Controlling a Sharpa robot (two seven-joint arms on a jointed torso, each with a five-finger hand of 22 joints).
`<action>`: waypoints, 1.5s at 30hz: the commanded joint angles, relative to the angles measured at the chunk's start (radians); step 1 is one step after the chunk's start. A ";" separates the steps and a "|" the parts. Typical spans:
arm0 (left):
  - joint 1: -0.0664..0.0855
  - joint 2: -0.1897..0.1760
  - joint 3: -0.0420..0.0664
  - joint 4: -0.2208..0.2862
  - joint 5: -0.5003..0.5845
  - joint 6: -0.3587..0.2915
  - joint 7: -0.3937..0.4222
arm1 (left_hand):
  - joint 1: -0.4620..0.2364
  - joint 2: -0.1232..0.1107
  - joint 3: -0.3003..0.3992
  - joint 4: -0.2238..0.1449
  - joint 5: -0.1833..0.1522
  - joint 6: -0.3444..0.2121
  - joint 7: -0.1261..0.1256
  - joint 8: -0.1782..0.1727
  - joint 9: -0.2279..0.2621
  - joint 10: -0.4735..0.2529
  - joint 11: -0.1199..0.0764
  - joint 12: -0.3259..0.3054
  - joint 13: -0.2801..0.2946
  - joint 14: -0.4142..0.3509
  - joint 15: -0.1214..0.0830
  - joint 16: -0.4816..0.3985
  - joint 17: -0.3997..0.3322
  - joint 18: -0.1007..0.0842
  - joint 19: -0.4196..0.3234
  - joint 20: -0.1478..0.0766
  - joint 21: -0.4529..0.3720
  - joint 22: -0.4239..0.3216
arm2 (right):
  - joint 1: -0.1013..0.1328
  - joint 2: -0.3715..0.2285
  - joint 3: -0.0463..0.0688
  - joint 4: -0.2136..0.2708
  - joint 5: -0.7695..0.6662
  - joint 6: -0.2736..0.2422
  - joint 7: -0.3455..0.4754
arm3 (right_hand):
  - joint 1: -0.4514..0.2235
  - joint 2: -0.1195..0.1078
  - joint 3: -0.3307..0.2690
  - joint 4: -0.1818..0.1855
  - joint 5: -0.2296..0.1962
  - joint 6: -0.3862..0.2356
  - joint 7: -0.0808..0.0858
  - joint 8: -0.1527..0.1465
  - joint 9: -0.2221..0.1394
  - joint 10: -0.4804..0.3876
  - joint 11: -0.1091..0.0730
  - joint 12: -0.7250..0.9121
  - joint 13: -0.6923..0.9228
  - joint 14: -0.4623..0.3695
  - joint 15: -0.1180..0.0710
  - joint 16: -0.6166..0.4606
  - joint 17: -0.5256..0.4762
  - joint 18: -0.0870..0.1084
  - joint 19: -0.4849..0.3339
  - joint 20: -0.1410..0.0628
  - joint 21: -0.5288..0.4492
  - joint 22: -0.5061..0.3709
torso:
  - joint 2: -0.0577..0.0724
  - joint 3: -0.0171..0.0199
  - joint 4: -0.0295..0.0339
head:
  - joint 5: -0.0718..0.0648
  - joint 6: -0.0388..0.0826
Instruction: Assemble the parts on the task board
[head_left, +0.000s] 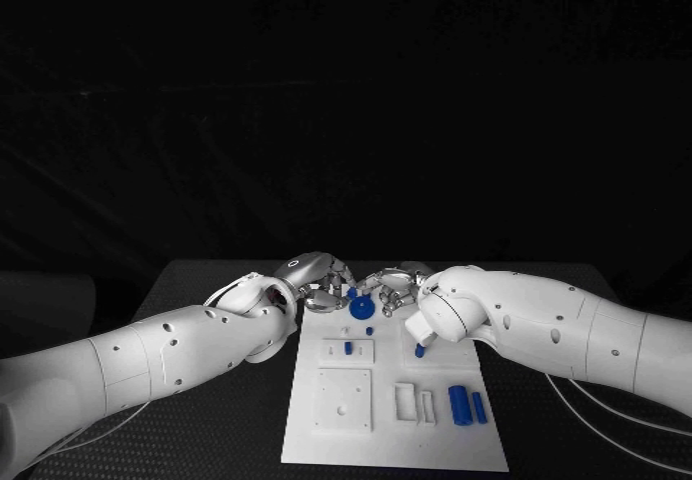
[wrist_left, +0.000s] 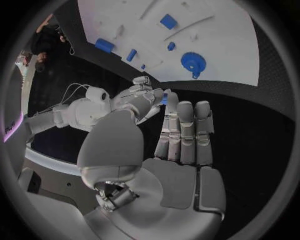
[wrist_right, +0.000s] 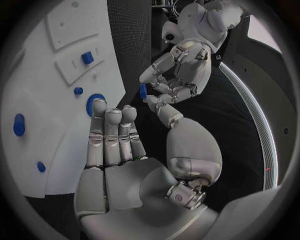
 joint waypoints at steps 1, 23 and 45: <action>0.001 0.004 0.001 0.007 0.006 0.010 -0.009 | -0.001 0.011 0.000 0.007 -0.004 0.032 0.021 0.002 0.182 0.008 0.003 -0.005 0.001 0.001 -0.004 -0.006 0.001 0.015 0.008 -0.071 -0.001 0.016 | -0.002 -0.002 0.000 0.010 0.027 0.014 0.017 | -0.004 -0.016 -0.001 0.010 -0.027 -0.002 0.007 -0.005 -0.001 -0.007 0.000 -0.005 0.003 -0.005 -0.005 0.001 0.002 0.016 -0.009 0.002 0.006 0.014 | 0.000 0.0018 -0.0005 | 0.002 0.000; 0.001 0.010 0.001 0.009 0.006 0.014 -0.011 | 0.002 0.009 0.001 0.008 -0.004 0.031 0.021 0.001 0.183 0.010 0.002 -0.007 0.002 0.003 -0.005 -0.008 0.001 0.016 0.010 -0.072 -0.002 0.015 | -0.005 -0.007 0.000 0.028 0.031 0.058 0.017 | 0.027 0.032 0.019 -0.011 -0.029 0.013 0.002 0.004 0.004 -0.004 -0.005 -0.011 0.016 -0.006 -0.009 0.003 0.005 0.016 -0.013 0.000 0.010 0.015 | 0.000 0.0007 -0.0004 | 0.004 -0.004; 0.001 0.020 0.001 0.008 0.006 0.015 -0.016 | 0.002 0.011 0.002 0.011 -0.003 0.030 0.021 -0.001 0.183 0.011 0.003 -0.010 0.003 0.004 -0.005 -0.010 0.001 0.016 0.011 -0.072 -0.002 0.015 | -0.005 -0.003 0.000 0.028 0.031 0.072 0.034 | 0.063 0.088 0.098 -0.033 -0.045 0.052 -0.009 0.021 0.011 0.008 -0.015 -0.020 0.028 -0.005 -0.017 0.006 0.007 0.016 -0.015 0.005 0.017 0.016 | 0.000 0.0013 -0.0008 | 0.007 -0.006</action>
